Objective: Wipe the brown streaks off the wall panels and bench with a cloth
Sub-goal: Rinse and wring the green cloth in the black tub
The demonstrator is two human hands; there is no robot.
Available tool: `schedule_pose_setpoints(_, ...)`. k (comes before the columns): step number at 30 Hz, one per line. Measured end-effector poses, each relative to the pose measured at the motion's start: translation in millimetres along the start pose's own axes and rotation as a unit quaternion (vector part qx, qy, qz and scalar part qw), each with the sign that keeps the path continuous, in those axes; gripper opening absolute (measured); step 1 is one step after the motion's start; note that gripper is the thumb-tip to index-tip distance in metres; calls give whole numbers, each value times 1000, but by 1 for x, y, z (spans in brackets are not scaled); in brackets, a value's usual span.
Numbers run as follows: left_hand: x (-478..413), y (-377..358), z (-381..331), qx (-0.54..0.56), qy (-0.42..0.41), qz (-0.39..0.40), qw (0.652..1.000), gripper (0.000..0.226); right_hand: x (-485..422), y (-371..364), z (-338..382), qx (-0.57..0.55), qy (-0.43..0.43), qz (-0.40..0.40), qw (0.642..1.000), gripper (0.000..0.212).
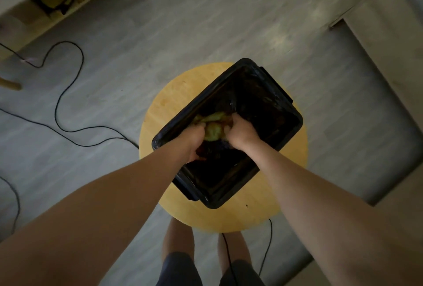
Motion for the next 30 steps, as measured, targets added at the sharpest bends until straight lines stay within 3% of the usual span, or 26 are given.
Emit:
schedule_pose_setpoints(3, -4, -1, -9, 46, -13, -16, 999, 47, 30, -13, 28, -105, 91, 13, 990, 11)
schedule_pose_setpoints(6, -2, -9, -19, 78, -24, -20, 996, 42, 54, -17, 42, -213, 128, 2, 969, 35)
schedule_pose_setpoints(9, 1, -26, -23, 45, -19, -8, 999, 36, 56, -6, 44, -169, 144, -98, 970, 39)
schedule_pose_setpoints(12, 6, -36, -31, -54, -39, -11, 998, 34, 46, 10, 32, -56, 123, -186, 973, 36)
schedule_pose_setpoints(14, 9, -39, -36, -104, -60, -7, 993, 40, 31, 18, 16, 7, 82, -192, 978, 36)
schedule_pose_setpoints(16, 12, -42, -41, -162, -76, 4, 984, 42, 18, 26, -5, 13, 0, -194, 981, 36)
schedule_pose_setpoints(20, 9, -22, -49, -216, -68, -33, 973, 46, 16, 31, -14, -13, -77, -266, 961, 38)
schedule_pose_setpoints(23, 0, -11, -43, -163, -31, -28, 986, 52, 1, -3, -23, -13, -147, -120, 982, 46)
schedule_pose_setpoints(25, -6, -16, -36, -103, -18, -7, 994, 50, 0, -23, -16, -68, -123, -31, 990, 47)
schedule_pose_setpoints(28, -9, -23, -32, -52, -16, 10, 998, 40, 15, -28, 9, -185, -7, -27, 982, 38)
schedule_pose_setpoints(30, -9, -25, -33, -26, -18, 17, 999, 38, 31, -28, 17, -284, 50, -40, 957, 29)
Point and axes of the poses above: each hand's wrist, its own x-axis away from the middle knuckle, its own y-axis out of the back of the hand, z = x × y, the point moved 9 cm from there along -x, towards the middle knuckle, and after that the axes turned 9 degrees about z, right-handed, at the moved point
